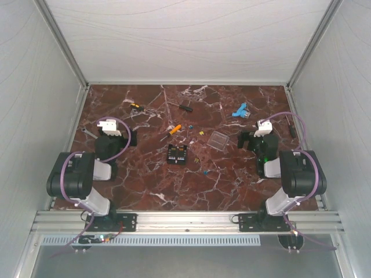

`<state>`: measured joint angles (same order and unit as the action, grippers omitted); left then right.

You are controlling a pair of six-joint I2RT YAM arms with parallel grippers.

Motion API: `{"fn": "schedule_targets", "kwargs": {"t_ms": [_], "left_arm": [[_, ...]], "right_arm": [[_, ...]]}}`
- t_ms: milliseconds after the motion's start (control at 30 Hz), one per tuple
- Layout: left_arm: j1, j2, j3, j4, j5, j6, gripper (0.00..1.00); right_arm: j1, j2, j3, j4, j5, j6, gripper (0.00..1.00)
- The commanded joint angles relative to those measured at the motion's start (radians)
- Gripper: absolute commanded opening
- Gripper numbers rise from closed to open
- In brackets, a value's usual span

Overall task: Snap on the fuse box
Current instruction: Pick up the fuse from the center of the board.

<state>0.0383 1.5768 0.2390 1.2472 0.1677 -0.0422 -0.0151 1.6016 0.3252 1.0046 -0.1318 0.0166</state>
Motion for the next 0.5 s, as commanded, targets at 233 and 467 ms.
{"fn": "schedule_targets", "kwargs": {"t_ms": [233, 467], "left_arm": [[0.0, -0.024, 0.001, 0.054, -0.002, -0.001, 1.0], [-0.001, -0.161, -0.066, 0.073, -0.056, -0.019, 1.0]], "right_arm": [[0.005, -0.029, 0.009, 0.032, 0.008, -0.005, 0.98], [0.119, -0.169, 0.128, -0.279, 0.098, -0.112, 0.96]]}}
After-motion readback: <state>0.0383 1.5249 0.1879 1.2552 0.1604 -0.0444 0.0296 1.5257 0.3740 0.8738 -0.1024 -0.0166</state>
